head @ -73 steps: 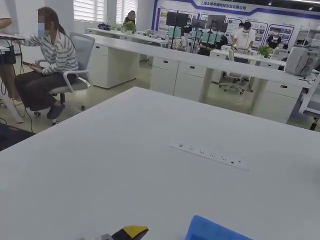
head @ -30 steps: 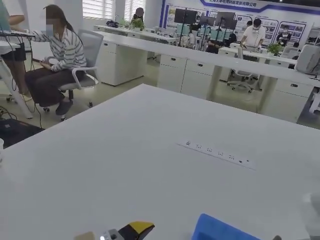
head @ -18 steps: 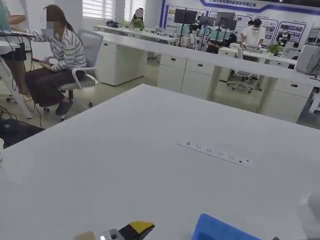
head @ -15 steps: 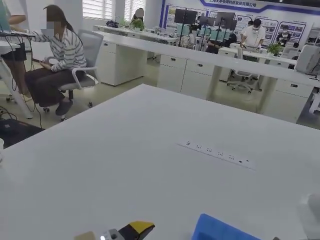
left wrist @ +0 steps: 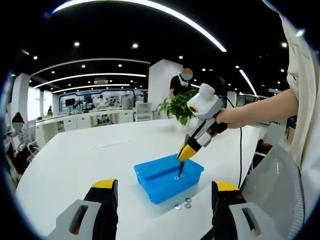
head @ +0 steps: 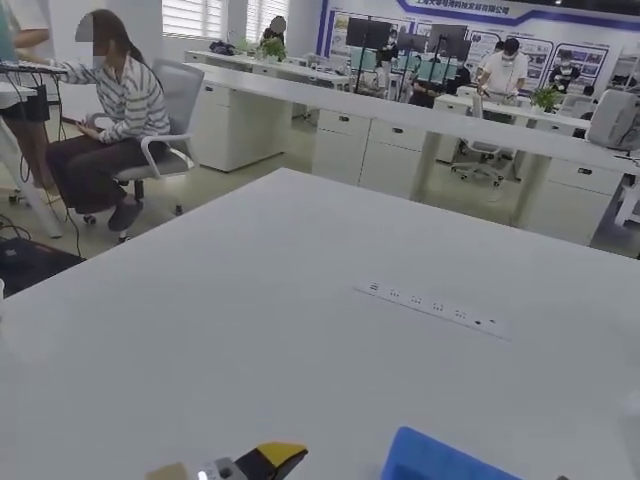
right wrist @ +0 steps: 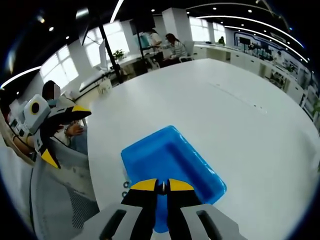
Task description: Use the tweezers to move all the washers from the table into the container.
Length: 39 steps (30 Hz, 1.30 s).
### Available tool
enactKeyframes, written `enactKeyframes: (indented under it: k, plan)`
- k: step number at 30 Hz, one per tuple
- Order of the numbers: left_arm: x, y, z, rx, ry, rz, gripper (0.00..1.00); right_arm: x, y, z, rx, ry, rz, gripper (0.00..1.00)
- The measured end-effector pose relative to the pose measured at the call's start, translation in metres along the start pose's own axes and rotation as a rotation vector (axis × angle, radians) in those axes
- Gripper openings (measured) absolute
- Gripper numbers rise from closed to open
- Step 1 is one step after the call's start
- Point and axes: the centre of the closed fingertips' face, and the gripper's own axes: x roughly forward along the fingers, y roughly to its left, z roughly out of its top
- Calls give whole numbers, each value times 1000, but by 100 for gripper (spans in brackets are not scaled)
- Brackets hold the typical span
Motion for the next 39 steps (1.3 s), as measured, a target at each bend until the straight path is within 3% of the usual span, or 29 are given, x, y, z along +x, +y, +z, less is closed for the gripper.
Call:
enactKeyframes:
  k: [5, 11, 18, 23, 39]
  plan:
    - [0, -1, 0, 2, 1, -4, 77, -8, 7, 9, 27, -49, 13, 3]
    - [-1, -2, 0, 0, 3, -8, 77, -15, 18, 15, 74, -99, 63, 3]
    - [-1, -3, -1, -1, 7, -13, 77, -18, 27, 18, 92, -120, 90, 3]
    - [-1, -4, -2, 1, 9, -16, 77, -17, 43, 19, 105, -131, 135, 3]
    - [0, -4, -3, 5, 14, -18, 77, 13, 67, -22, -17, 12, 186, 3]
